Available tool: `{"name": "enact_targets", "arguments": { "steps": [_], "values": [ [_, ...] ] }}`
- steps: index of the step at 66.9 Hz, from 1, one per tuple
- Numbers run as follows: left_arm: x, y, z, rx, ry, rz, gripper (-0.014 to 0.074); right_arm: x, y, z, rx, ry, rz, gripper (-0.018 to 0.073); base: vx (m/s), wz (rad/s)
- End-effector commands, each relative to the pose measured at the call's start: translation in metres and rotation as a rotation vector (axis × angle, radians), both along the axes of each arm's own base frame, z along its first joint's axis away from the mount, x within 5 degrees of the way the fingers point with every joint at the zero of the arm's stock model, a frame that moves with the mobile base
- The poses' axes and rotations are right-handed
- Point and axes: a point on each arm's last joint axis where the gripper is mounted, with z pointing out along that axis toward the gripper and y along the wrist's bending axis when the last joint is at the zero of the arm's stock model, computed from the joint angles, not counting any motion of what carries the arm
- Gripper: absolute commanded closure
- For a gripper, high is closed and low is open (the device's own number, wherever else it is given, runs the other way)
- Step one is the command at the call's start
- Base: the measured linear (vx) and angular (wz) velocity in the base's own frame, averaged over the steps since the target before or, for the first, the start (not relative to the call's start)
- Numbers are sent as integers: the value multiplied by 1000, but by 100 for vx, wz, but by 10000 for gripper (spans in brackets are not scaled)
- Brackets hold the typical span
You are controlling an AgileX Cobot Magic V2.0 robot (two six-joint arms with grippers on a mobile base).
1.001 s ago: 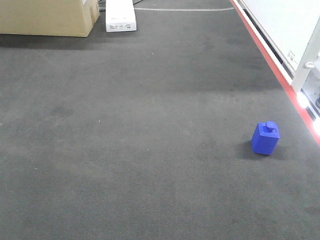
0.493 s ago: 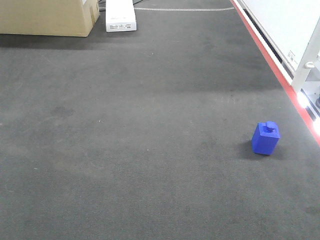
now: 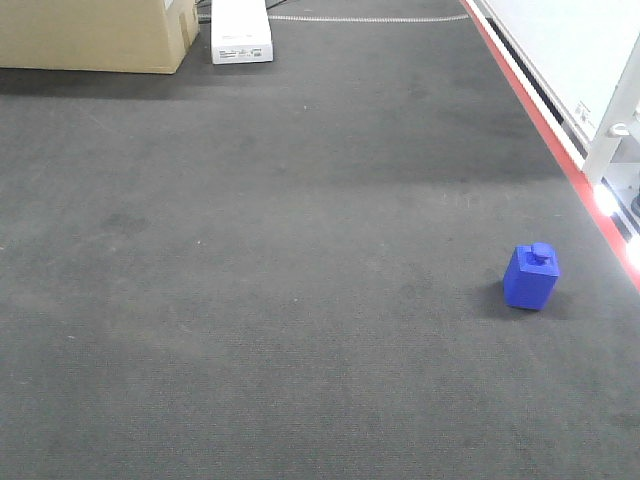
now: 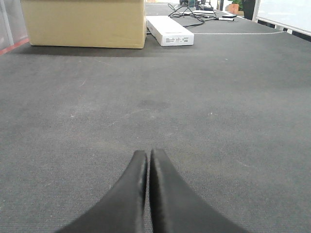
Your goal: Pour parts from conveyor to right shelf
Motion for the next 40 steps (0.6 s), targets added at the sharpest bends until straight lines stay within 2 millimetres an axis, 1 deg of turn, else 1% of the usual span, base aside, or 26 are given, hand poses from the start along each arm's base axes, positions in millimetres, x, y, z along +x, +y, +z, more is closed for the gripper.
{"name": "enact_targets", "arguments": {
  "steps": [1,6,9,13,19,22,28,32,40],
  "values": [
    [-1,0,14,-16,-109,-6,603,28,-2,7,16,57,-1,398,0,0],
    [-1,0,14,-16,-109,-6,603,46,-3,-2,46,132,6,294,0,0],
    [-1,0,14,-16,-109,-6,603,57,-3,-9,64,190,10,202,0,0],
    [-1,0,14,-16,-109,-6,603,70,-4,-19,77,270,12,56,0,0],
    [-1,0,14,-16,-109,-6,603,81,-4,-30,79,347,12,-104,0,0],
    [-1,0,14,-16,-109,-6,603,88,-5,-35,75,377,10,-164,0,0],
    [-1,0,14,-16,-109,-6,603,101,-6,-41,75,400,7,-168,0,0],
    [-1,0,14,-16,-109,-6,603,106,-6,-45,91,421,9,-162,0,0],
    [-1,0,14,-16,-109,-6,603,114,-5,-51,111,538,20,-142,0,0]
  ]
}}
